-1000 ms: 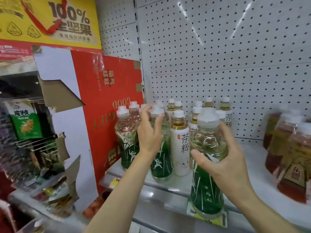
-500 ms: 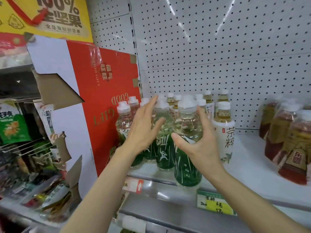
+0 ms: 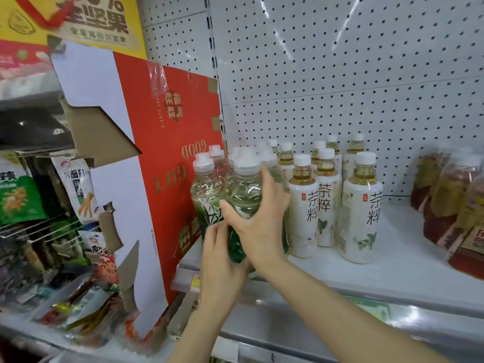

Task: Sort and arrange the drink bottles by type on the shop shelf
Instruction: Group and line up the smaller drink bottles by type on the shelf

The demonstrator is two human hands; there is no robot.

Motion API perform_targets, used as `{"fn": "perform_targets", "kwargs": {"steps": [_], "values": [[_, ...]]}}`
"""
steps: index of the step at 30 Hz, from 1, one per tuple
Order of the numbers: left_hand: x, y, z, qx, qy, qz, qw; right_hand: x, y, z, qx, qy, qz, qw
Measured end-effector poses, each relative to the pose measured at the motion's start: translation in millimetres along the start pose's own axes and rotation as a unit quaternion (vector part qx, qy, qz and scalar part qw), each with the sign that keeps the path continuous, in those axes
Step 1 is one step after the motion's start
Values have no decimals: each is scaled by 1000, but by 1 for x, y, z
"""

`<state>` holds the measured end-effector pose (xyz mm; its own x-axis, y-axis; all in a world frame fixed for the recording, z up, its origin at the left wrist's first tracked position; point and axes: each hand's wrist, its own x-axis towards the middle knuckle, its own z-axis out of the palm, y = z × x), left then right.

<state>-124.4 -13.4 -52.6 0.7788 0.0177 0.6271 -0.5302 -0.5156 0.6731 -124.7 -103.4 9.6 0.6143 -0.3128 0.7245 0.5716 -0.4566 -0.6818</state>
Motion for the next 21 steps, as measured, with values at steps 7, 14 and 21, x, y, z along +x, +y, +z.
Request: {"fn": "perform_targets", "kwargs": {"steps": [7,14,21], "values": [[10,-20,6,22,-2,-40,999,7,12,-4,-71,-26,-38,996],[9,-16,12,18,18,-45,999,9,43,-25,-161,-17,-203,966],[12,-20,12,72,-6,-45,996,2,57,-33,-250,-2,-291,923]]}}
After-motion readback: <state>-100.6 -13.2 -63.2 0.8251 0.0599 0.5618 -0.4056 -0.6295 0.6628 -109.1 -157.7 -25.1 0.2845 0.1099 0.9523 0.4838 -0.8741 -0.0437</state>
